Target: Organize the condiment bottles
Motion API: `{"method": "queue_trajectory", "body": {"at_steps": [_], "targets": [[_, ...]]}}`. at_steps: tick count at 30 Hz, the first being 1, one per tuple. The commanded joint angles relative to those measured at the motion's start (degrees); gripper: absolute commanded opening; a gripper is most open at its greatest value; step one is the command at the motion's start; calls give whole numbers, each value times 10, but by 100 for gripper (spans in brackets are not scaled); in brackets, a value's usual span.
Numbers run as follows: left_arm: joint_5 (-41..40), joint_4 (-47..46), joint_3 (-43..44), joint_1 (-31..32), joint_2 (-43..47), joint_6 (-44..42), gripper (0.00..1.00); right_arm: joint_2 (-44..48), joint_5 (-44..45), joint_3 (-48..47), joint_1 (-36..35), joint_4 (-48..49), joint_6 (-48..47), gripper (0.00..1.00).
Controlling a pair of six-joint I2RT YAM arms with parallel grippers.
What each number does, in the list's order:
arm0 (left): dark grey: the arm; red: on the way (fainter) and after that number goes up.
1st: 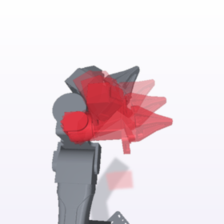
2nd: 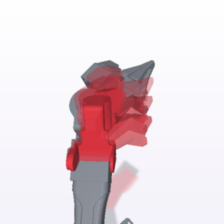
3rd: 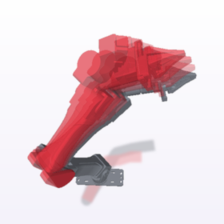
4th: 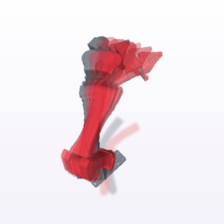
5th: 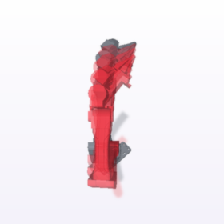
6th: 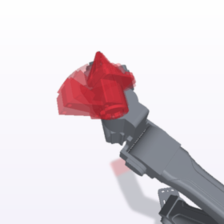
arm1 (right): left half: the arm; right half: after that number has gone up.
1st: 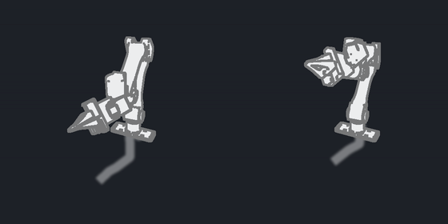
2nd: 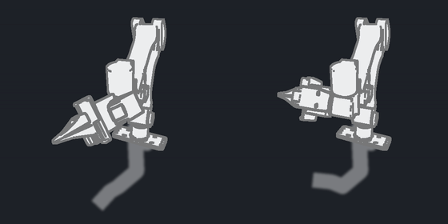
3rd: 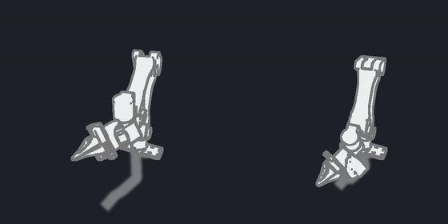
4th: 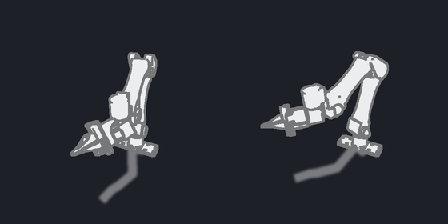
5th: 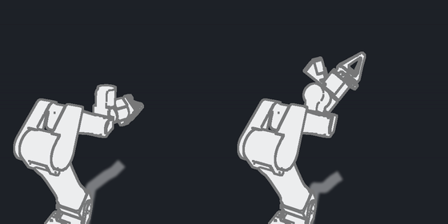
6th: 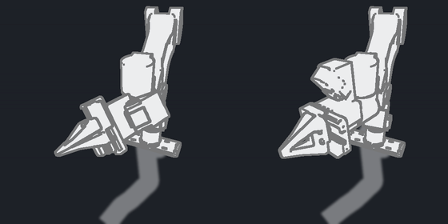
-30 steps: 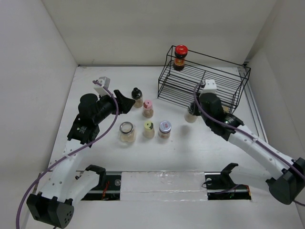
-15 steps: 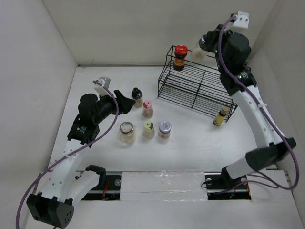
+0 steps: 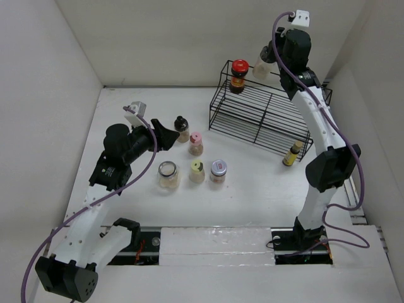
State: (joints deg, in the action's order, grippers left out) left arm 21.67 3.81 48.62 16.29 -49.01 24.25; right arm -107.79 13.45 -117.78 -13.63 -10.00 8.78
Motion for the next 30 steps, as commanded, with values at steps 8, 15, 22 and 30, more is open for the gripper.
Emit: {"method": "queue_trajectory", "body": {"at_steps": [8,15,22,30], "targets": [[10,-29,17,-21,2,-8,58,7,-4,17,10,90,-12,12],[15,-29,17,-21,2,-8,58,-6,3,47,10,96,-24,12],[15,-29,17,-21,2,-8,58,-24,15,76,-8,96,-41,12],[15,-29,17,-21,2,-8,58,-43,15,88,-13,90,-41,27]]}}
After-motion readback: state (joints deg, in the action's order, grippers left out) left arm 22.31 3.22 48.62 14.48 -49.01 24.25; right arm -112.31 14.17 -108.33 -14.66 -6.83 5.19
